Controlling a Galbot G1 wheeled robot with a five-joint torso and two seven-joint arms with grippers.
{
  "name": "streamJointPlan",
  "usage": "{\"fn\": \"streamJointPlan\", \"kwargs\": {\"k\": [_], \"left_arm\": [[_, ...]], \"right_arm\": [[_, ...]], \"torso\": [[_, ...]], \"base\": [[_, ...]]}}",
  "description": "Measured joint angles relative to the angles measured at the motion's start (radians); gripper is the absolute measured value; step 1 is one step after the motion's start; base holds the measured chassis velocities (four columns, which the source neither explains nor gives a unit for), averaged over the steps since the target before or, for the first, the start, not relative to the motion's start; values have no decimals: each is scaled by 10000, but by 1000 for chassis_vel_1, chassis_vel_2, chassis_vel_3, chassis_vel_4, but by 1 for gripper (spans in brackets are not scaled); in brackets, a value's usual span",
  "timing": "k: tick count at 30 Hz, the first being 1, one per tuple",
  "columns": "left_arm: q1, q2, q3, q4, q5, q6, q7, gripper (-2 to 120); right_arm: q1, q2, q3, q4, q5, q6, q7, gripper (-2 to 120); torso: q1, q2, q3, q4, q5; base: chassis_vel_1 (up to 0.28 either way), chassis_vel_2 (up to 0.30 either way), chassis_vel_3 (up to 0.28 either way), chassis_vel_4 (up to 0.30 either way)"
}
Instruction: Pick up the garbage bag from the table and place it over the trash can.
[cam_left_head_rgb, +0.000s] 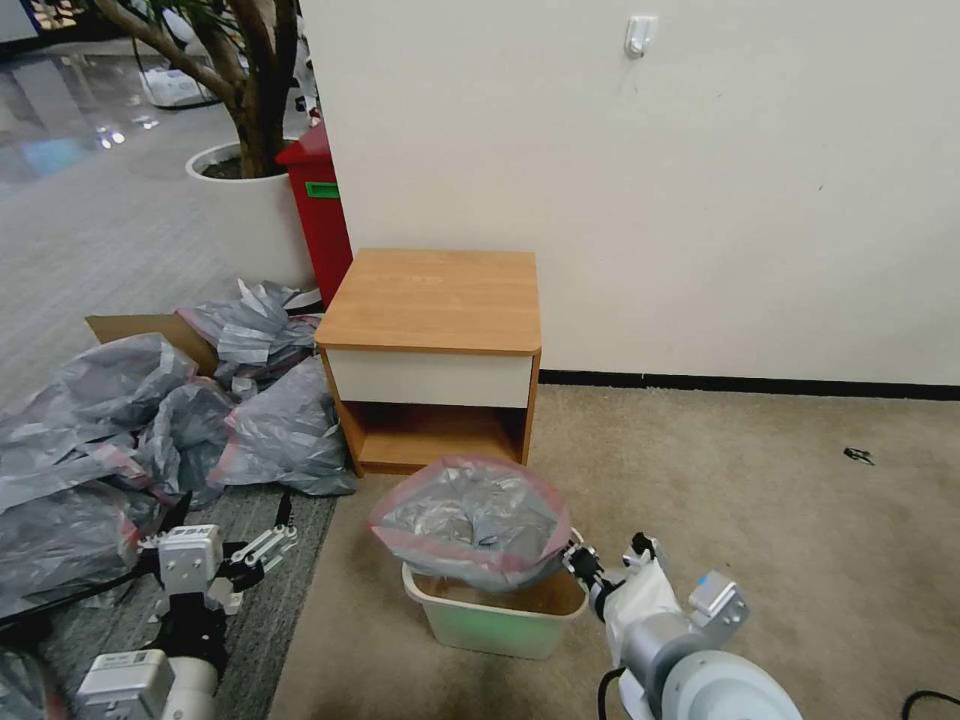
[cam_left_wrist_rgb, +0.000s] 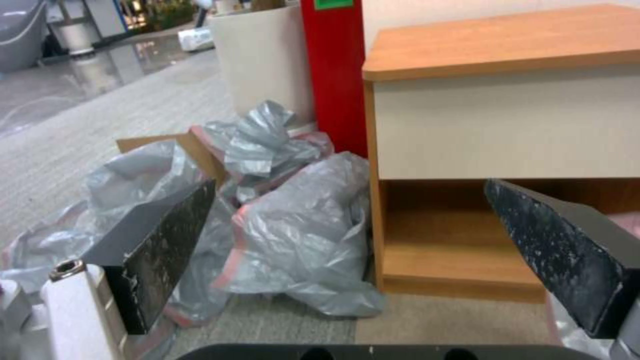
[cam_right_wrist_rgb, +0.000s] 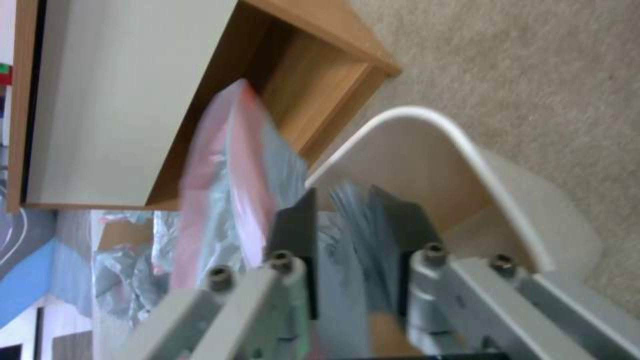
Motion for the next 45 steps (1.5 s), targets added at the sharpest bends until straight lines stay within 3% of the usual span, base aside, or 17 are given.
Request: {"fn": "streamJointPlan", "kwargs": {"k": [15,18,20,21,24,26,34,41,45], "left_arm": [[-95,51,194,0,-12,107,39,100],[-465,636,497,0,-327,592,291,100],[-528,727,534,0,-377,654,319,100],[-820,1079,674,0,-577,870,376,100],[-1155,1385,867,0,-769,1040,411,100],[-2309,2100,1954,267,-1113,1750,428,100],[-3609,2244,3257,1460,-1003,2366,345,99],[-4223,2073,3889,2528,-1013,2652,191,80],[-4265,2050,4001,2751,-1054,2740,190,71]], "right_arm": [[-744,-122,1183,724,-180,-217,-73,78],[-844,-87,1501,788,-775,-723,-1186,93],[-857,-88,1537,797,-872,-806,-1389,95],[-880,-115,1684,843,-1217,-1137,-2124,99],[-879,-146,1800,838,-1538,-1346,-2723,100],[-779,-145,1971,370,-3439,-1269,-4138,100],[-740,-45,2087,189,-4276,-843,-4399,100],[-945,69,2282,182,-4428,-603,-4491,100],[-956,110,2293,198,-4421,-556,-4491,100]], "torso": [[0,-1,-1,-1,0],[0,-2,0,-1,-3],[0,-2,0,0,-2],[0,-2,1,-1,-3],[0,-2,1,0,-3],[0,-2,1,-1,-1],[0,-2,1,-1,-1],[0,-2,1,0,-1],[0,-2,1,0,-1]], "base": [[0,0,0,0],[0,0,0,0],[0,0,0,0],[0,0,0,0],[0,0,0,0],[0,0,0,0],[0,0,0,0],[0,0,0,0],[0,0,0,0]]}}
